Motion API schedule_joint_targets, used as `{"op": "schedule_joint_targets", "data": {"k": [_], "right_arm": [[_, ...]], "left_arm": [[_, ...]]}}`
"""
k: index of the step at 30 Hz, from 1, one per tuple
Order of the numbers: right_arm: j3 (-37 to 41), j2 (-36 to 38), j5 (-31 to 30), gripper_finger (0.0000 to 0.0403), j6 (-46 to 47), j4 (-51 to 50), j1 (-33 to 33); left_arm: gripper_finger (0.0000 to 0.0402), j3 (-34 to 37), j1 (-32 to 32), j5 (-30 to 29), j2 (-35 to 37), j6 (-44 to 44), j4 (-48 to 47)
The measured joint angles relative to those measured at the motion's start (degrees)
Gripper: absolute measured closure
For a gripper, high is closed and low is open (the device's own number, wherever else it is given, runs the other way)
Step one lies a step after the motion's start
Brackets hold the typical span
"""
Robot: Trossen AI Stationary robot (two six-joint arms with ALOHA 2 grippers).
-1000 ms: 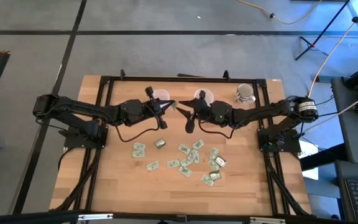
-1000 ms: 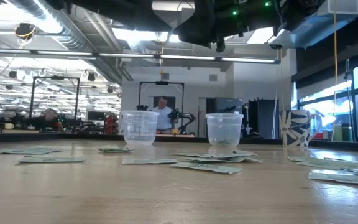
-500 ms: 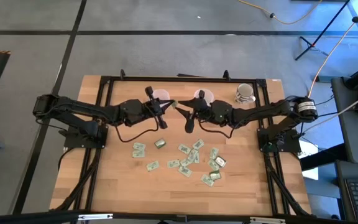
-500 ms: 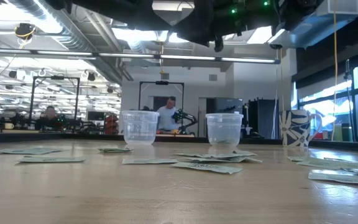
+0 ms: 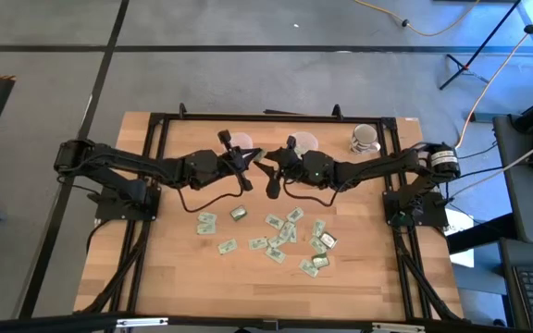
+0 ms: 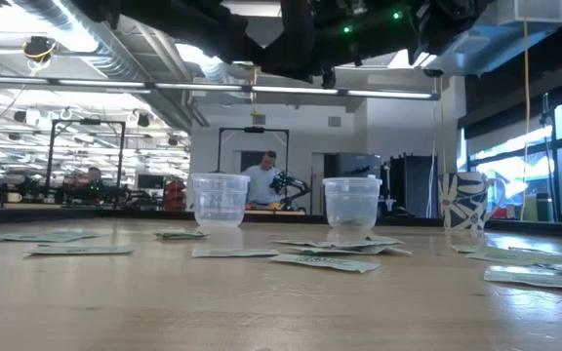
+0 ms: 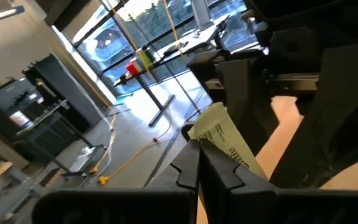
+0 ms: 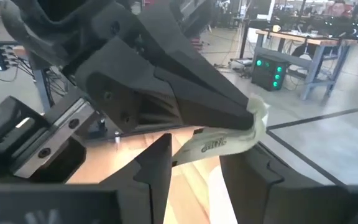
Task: Pick and place Stevia / Truvia into bins
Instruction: Put the stevia packet into the right transparent container
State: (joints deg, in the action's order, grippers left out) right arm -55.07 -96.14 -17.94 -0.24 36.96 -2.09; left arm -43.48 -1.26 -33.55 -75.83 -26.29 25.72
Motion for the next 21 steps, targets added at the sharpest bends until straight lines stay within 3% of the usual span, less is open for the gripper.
{"op": "schedule_joint_targets", "data": {"k": [21], "right_arm": [[-0.4,0.1,-2.8,0.0395,-1.8,-5.0,0.0]], "left_arm": [[0.0388,0.0,0.0,-1.1,0.0,-1.9,0.1]]}}
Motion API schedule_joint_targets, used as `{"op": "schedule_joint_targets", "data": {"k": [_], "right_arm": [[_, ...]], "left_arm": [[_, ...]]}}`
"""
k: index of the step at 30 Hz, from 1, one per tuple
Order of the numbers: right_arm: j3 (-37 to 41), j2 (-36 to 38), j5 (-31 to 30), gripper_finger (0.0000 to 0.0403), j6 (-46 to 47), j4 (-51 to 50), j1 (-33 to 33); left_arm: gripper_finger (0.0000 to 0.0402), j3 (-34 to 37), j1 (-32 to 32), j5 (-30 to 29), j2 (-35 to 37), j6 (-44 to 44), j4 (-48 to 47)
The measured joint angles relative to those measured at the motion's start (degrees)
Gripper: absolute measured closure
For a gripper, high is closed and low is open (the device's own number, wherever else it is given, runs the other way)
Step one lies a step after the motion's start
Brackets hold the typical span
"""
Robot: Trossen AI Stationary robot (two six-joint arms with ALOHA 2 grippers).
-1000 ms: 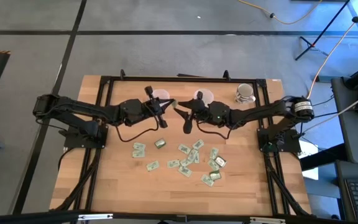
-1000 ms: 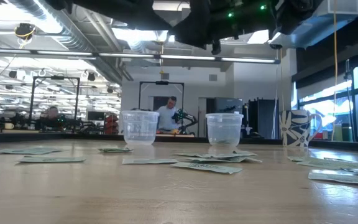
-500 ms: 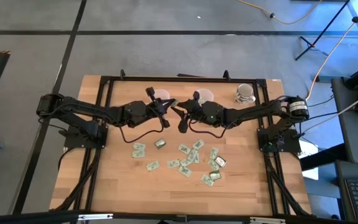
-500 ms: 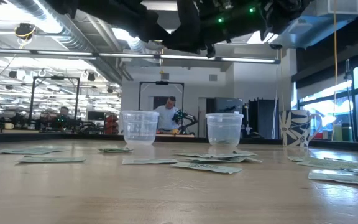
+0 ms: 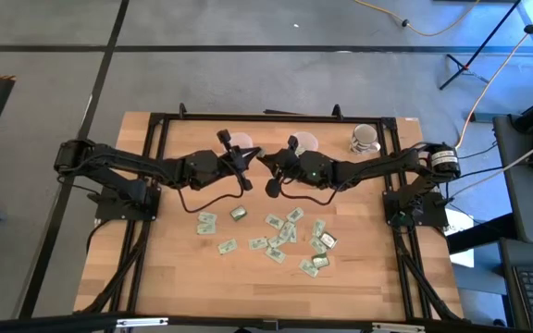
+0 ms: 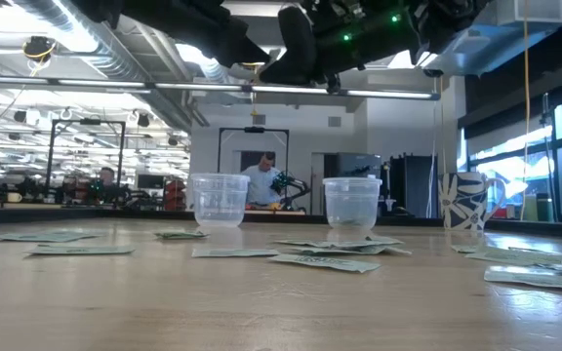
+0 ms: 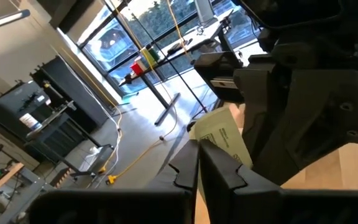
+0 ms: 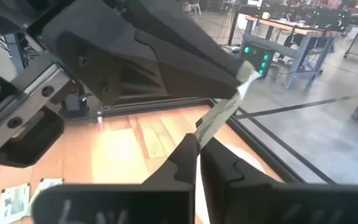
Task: Pick and place Stevia / Truvia into bins
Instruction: Put the stevia packet into the right transparent container
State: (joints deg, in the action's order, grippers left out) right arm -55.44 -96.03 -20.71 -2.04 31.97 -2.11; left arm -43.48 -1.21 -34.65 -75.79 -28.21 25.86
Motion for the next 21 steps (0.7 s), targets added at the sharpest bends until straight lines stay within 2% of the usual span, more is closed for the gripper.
{"op": "schedule_joint_targets", "data": {"k": [7,11,15,21], "right_arm": [[0.0,0.0,0.2,0.0393,0.0,-0.4,0.0],[0.0,0.1,0.2,0.0399,-0.3,-1.3,0.0],[0.0,0.2,-2.6,0.0398,-1.5,-2.3,-0.1],[0.0,1.4,-3.2,0.0397,0.2,-9.3,-1.9]], "left_arm": [[0.0357,0.0,0.1,-0.8,0.0,0.4,-0.1],[0.0337,0.0,0.8,-6.2,0.2,-0.1,-1.0],[0.0320,0.0,1.9,-10.4,1.6,3.0,-7.9],[0.0314,0.0,2.4,-10.4,4.0,12.9,-24.0]]}}
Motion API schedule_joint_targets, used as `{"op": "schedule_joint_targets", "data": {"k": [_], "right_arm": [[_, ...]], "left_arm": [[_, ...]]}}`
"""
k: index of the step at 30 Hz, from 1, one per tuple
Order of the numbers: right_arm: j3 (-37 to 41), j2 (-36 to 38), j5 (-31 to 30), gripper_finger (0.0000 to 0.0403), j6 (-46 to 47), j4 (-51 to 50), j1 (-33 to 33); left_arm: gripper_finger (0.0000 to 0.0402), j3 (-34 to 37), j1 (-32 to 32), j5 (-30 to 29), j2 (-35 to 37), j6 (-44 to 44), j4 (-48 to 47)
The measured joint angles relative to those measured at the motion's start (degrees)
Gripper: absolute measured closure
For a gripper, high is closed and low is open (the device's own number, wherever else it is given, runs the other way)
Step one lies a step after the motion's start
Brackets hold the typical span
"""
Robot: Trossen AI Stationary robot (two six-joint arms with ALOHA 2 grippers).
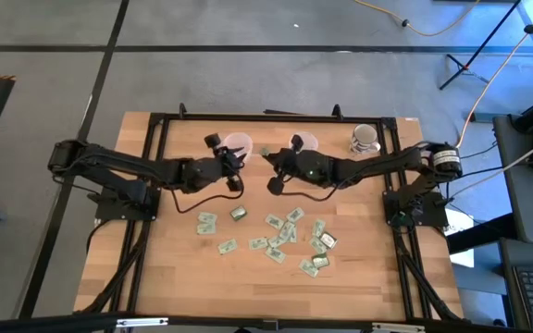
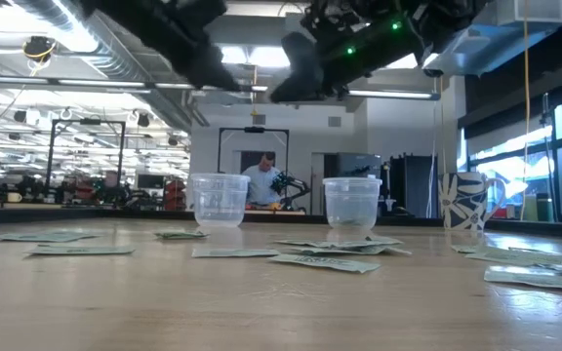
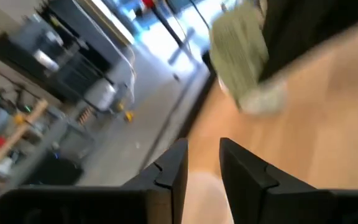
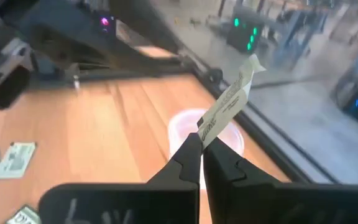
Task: Pick and place Stevia / Truvia into bins
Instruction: Put the stevia packet into the right transparent container
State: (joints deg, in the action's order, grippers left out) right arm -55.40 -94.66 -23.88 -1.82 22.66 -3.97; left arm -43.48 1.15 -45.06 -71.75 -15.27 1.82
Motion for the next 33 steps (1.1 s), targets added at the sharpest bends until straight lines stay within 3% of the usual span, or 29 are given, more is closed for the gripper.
{"op": "schedule_joint_targets", "data": {"k": [4,10,15,24,33], "right_arm": [[0.0,4.1,0.0,0.0397,4.4,-10.6,-2.6],[0.0,9.8,4.3,0.0397,12.1,-26.1,-8.2],[0.0,9.4,6.2,0.0397,14.1,-30.8,-11.3],[0.0,6.2,7.6,0.0396,17.1,-36.0,-16.3],[0.0,4.9,8.7,0.0396,18.3,-39.9,-17.3]], "left_arm": [[0.0315,0.0,-0.1,3.8,1.9,8.4,-11.8],[0.0314,0.0,-0.1,17.2,3.5,17.0,-24.1],[0.0318,0.0,-0.1,26.0,3.5,22.2,-30.1],[0.0324,0.0,-0.1,28.5,3.5,27.9,-37.7],[0.0323,0.0,-0.1,32.8,3.5,31.1,-42.3]]}}
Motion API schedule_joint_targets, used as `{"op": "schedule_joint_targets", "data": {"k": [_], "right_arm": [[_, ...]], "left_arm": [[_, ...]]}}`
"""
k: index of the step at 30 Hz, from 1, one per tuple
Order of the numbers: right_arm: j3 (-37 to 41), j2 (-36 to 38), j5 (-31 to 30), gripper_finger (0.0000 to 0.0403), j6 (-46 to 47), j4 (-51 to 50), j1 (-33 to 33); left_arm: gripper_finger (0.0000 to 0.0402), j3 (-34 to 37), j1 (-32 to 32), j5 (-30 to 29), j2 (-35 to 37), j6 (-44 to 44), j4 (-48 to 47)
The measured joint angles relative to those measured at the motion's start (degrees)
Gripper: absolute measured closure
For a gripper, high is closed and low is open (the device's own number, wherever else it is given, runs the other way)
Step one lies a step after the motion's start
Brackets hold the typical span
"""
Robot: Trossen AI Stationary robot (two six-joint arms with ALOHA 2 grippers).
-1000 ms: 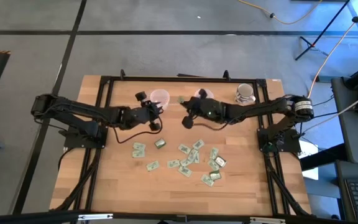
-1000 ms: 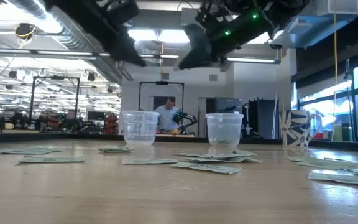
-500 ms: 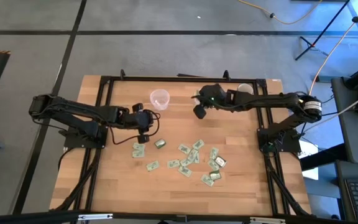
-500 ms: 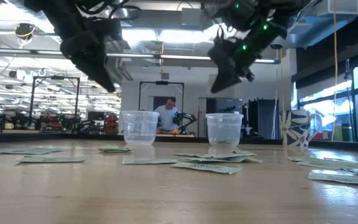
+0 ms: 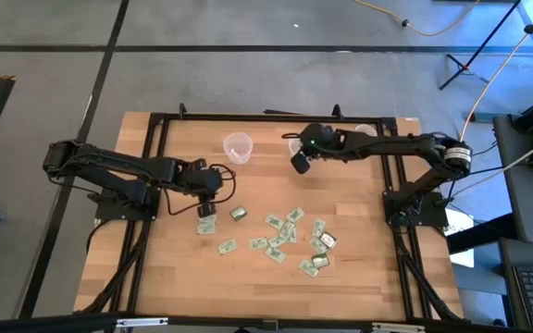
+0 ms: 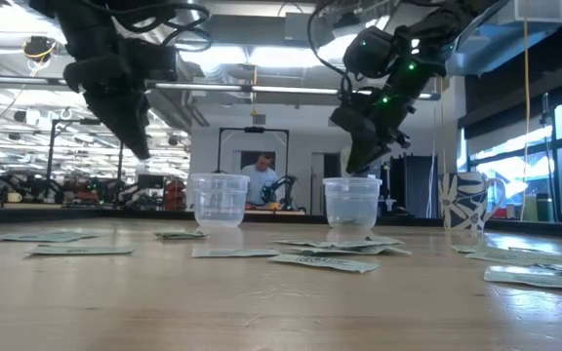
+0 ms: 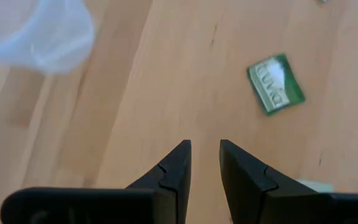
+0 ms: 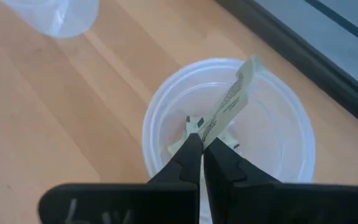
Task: Pick and place Stevia / Truvia into bins
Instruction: Put the stevia packet into the right transparent container
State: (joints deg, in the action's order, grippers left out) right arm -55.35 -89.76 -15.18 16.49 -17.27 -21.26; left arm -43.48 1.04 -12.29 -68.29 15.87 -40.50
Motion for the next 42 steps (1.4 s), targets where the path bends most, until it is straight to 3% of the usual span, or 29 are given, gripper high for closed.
{"op": "schedule_joint_targets", "data": {"k": [5,23,34,42], "right_arm": [[0.0,0.0,-0.1,0.0395,-1.8,-0.6,0.0],[0.0,0.0,-0.1,0.0380,-1.8,-1.9,0.0],[1.4,0.0,-0.2,0.0380,-1.6,-2.0,0.0],[1.4,0.0,-0.2,0.0379,-1.8,-0.5,0.0]], "left_arm": [[0.0316,0.5,0.0,-1.6,0.0,5.9,-5.5],[0.0313,9.4,-0.1,1.3,-0.1,16.4,-5.6],[0.0311,9.4,-0.1,5.2,-0.1,16.3,-2.7],[0.0310,9.4,0.5,7.1,-0.1,11.3,-0.8]]}}
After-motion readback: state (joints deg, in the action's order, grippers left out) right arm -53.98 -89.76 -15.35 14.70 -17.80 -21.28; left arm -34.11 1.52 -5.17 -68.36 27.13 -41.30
